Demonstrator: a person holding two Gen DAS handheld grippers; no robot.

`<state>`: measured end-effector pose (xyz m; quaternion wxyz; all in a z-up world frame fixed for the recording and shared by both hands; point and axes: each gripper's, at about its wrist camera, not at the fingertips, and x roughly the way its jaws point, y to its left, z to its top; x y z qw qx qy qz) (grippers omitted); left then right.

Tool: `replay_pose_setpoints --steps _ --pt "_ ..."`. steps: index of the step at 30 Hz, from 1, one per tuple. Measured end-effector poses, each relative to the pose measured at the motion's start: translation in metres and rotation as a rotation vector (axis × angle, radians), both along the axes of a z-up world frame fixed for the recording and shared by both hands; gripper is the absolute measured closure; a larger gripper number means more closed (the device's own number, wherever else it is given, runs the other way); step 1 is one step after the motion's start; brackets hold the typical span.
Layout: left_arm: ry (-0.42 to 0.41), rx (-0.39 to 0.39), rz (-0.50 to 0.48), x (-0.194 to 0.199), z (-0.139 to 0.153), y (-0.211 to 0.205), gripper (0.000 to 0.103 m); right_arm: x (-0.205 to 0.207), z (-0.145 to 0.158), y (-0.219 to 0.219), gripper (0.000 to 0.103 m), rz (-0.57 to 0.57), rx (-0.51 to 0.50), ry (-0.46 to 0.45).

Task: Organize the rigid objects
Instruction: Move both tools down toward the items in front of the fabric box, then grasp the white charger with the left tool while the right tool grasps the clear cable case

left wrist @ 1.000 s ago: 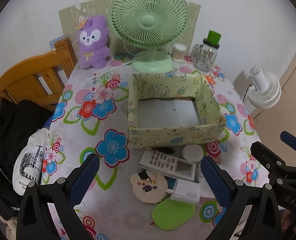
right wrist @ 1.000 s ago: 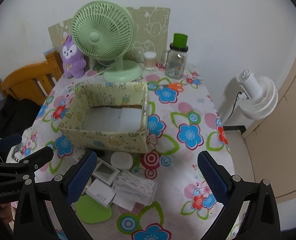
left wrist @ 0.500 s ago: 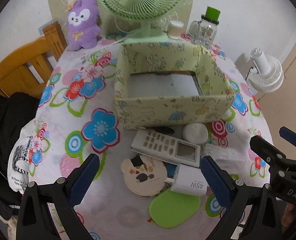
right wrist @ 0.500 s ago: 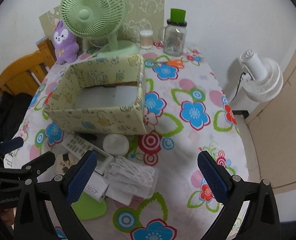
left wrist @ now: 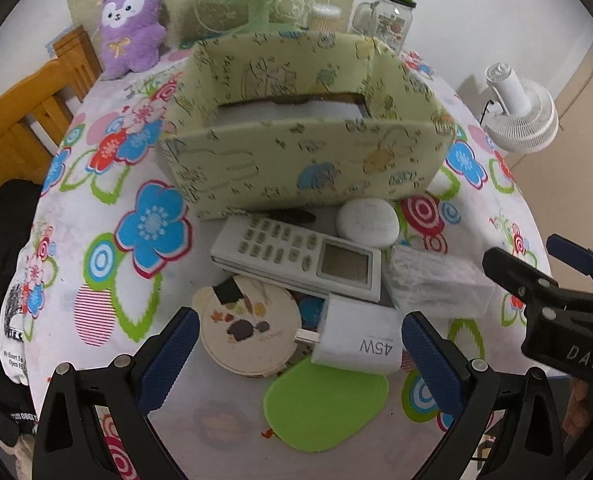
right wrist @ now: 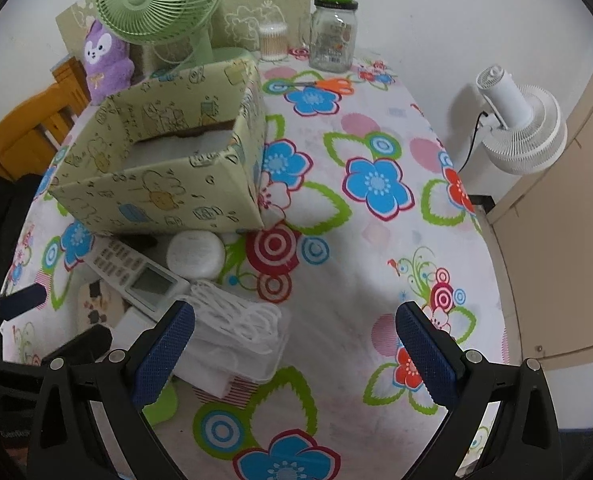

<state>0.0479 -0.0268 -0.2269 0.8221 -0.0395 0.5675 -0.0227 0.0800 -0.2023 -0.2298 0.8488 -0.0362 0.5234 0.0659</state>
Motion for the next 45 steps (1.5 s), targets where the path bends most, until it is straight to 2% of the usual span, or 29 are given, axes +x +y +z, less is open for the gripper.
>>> replay_pose_setpoints --steps 13,20,25,29,33,41,43,45 --pt "0.052 -0.018 -0.033 -0.007 -0.022 -0.013 0.001 0.0 -0.019 0.005 0.001 -0.006 0.031 0.052" --pt "0.054 0.019 -0.069 -0.007 -0.032 -0.022 0.002 -0.003 -0.02 0.01 0.001 -0.008 0.044 0.054" --pt "0.07 -0.009 -0.077 -0.004 -0.038 -0.024 0.012 -0.003 -0.023 0.019 0.001 0.009 0.055 0.057" --pt "0.076 -0.053 -0.054 -0.002 -0.04 -0.021 0.014 -0.002 -0.025 0.025 0.001 0.012 0.057 0.063" --pt "0.062 -0.072 -0.071 -0.002 -0.036 -0.021 0.025 0.002 -0.029 0.031 0.001 0.01 0.07 0.074" --pt "0.06 -0.069 -0.083 0.001 -0.036 -0.025 0.027 0.008 -0.04 0.045 0.001 0.001 0.056 0.101" --pt "0.062 -0.066 -0.088 0.001 -0.036 -0.025 0.027 0.01 -0.042 0.043 0.012 -0.011 0.062 0.106" --pt "0.065 -0.062 -0.09 0.002 -0.036 -0.026 0.027 0.011 -0.043 0.043 0.012 -0.013 0.062 0.108"
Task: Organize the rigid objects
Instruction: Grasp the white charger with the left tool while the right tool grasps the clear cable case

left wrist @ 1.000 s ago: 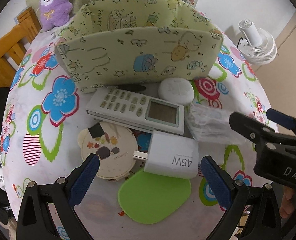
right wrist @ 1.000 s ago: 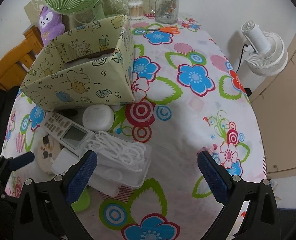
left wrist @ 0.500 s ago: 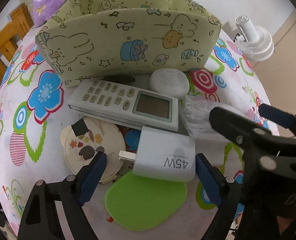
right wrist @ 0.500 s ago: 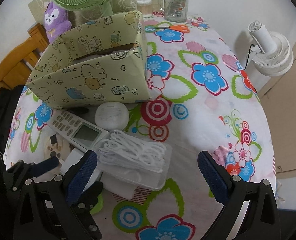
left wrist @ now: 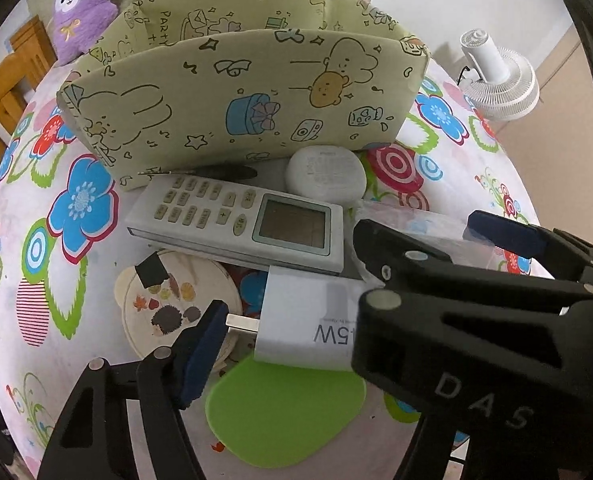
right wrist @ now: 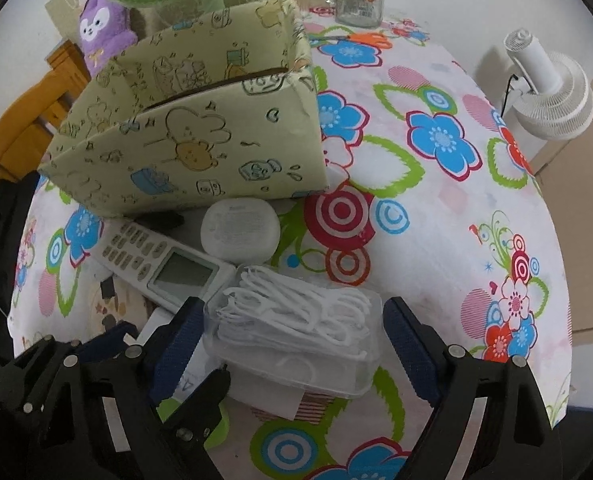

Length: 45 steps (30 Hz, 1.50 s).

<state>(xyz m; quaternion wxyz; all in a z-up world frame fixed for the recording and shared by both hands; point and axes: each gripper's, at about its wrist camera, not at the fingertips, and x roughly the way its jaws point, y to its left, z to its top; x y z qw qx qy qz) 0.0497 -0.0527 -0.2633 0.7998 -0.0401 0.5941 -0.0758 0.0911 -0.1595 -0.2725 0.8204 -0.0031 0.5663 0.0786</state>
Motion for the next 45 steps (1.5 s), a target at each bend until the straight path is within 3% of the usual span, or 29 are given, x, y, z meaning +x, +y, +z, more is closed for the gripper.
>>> replay_pose_setpoints --steps 12,45 --pt "-0.006 0.017 0.015 -0.001 0.013 0.006 0.027 -0.004 0.01 -0.003 0.013 0.007 0.008 -0.006" --pt "-0.131 0.048 0.073 -0.01 0.089 0.035 0.027 -0.033 0.098 0.012 0.013 0.028 0.027 -0.138"
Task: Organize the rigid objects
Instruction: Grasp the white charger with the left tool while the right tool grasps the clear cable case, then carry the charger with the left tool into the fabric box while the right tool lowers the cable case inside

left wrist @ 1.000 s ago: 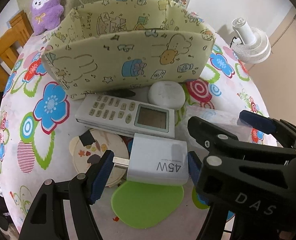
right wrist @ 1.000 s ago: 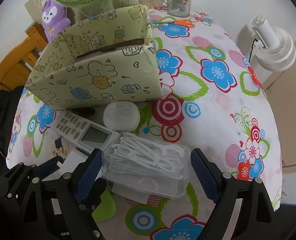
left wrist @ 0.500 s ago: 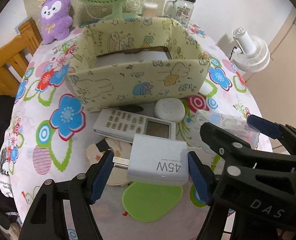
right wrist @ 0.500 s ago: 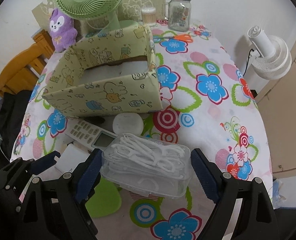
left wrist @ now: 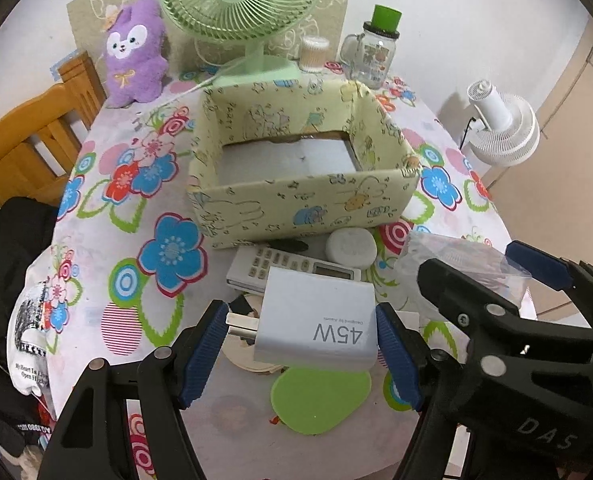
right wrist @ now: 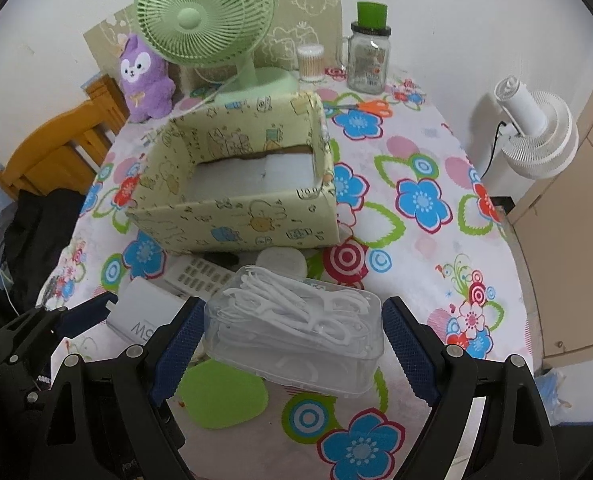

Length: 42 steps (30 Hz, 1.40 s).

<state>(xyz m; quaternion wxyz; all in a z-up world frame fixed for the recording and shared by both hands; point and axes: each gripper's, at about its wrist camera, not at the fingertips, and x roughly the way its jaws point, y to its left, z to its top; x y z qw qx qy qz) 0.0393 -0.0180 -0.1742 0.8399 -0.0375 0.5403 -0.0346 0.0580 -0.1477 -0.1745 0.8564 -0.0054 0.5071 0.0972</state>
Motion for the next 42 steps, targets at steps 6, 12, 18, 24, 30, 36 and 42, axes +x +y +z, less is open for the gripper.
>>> replay_pose_setpoints --steps 6,12,18,24,30,36,42 --pt "-0.037 0.005 -0.008 -0.004 0.019 0.006 0.027 -0.007 0.019 0.003 0.013 -0.015 0.007 -0.036" --pt "-0.074 0.002 -0.025 -0.008 0.037 0.012 0.027 -0.015 0.039 0.007 0.013 -0.043 0.02 -0.076" --pt "-0.108 0.002 -0.049 -0.009 0.051 0.016 0.027 -0.021 0.055 0.011 0.013 -0.068 0.02 -0.12" --pt "-0.112 0.002 -0.058 -0.009 0.054 0.017 0.027 -0.023 0.06 0.01 0.013 -0.088 0.026 -0.119" --pt "-0.115 0.001 -0.046 -0.004 0.056 0.016 0.027 -0.019 0.063 0.011 0.013 -0.074 0.028 -0.123" --pt "-0.119 0.008 -0.013 0.006 0.059 0.017 0.027 -0.006 0.067 0.012 0.013 -0.04 0.035 -0.126" --pt "-0.13 0.017 0.013 0.019 0.062 0.018 0.027 0.011 0.071 0.013 0.013 -0.012 0.033 -0.135"
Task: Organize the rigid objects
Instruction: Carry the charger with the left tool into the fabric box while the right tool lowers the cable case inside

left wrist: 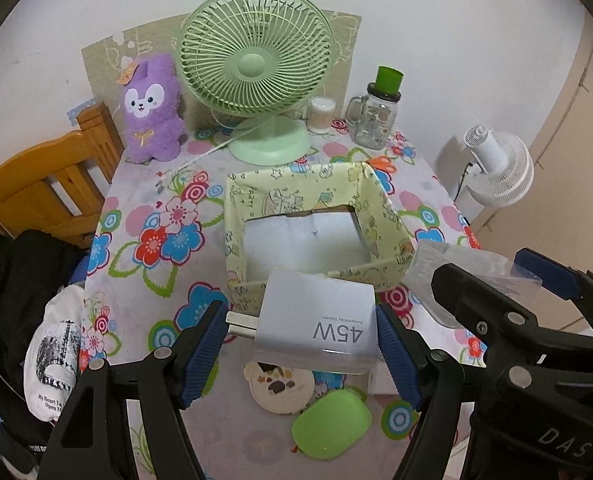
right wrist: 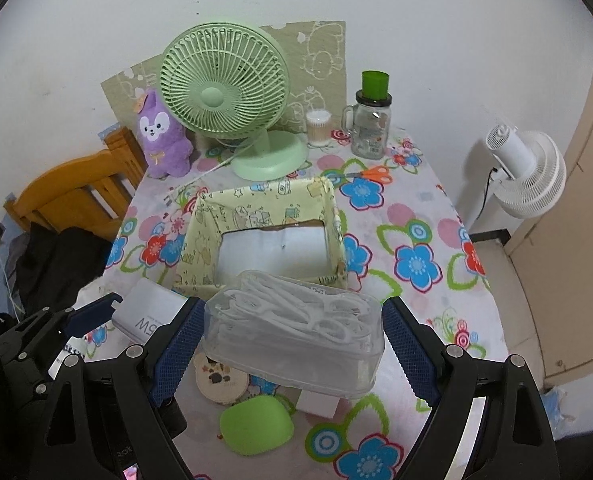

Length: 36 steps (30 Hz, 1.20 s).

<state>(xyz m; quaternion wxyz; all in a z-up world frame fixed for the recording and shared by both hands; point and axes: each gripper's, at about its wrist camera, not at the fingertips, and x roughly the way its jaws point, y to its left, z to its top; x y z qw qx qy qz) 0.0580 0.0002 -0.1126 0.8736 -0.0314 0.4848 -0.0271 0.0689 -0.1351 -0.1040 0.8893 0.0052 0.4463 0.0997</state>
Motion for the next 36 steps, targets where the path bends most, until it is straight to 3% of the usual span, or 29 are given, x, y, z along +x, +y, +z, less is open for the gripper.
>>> replay_pose_setpoints --steps 22,36 --pt "0.027 0.005 0.06 0.064 -0.018 0.004 0.027 0.077 -0.019 0.007 0.013 0.064 0.013 0.043" --pt "0.078 0.006 0.123 0.099 -0.055 0.007 0.027 0.125 -0.047 0.012 0.013 0.096 0.058 0.092"
